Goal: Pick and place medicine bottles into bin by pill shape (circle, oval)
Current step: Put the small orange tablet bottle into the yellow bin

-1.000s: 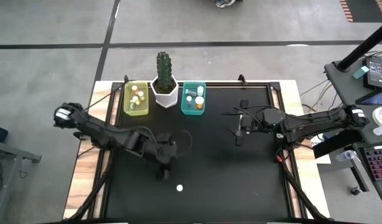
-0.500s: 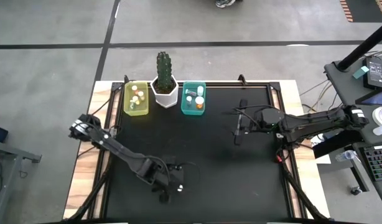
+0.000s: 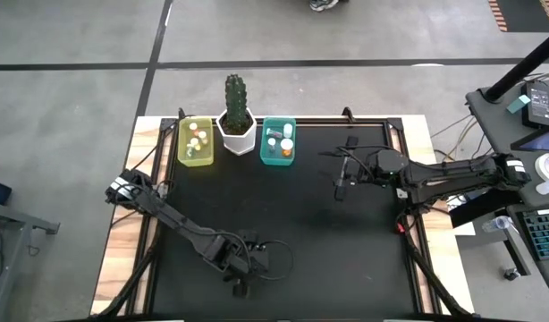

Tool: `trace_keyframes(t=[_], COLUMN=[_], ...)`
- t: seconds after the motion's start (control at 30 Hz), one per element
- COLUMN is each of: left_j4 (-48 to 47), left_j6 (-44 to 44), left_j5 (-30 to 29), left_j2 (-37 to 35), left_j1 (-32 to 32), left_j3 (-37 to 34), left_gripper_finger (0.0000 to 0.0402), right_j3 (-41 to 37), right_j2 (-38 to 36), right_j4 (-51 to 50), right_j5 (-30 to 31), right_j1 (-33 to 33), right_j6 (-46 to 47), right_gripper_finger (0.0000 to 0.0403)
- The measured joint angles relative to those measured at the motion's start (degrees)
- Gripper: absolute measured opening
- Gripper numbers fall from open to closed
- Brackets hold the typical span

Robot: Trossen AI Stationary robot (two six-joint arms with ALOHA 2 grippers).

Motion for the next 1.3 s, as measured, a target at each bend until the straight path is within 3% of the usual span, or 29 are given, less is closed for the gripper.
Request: trace_keyframes(t=[0.37,0.83,1.0,1.3], left_j4=[0.92,5.94,6.01,5.34], left_j6=[0.04,4.83,6.40,7.82], left_j5=[1.08,-0.31,-0.31,-0.28], left_j2=[3.64,3.35,3.35,3.35], left_j1=[-0.64,-0.47,-0.46,-0.21], left_j3=[-2.51,-2.97,-2.99,-2.98], left_gripper_finger=[0.0242,0.0240,0.0205,0.0097], right_j3=[0.00,0.07,0.07,0.04], right_j2=[0.05,0.05,0.05,0.05], right_j4=[0.00,-1.17,-2.03,-2.25], right_j5=[-0.04,-0.07,-0.09,-0.09], right_j1=[-0.76,-0.76,-0.76,-0.76], right_j6=[0.12,2.30,3.40,4.22], right_gripper_finger=[0.0219,0.0219,0.0219,0.0219])
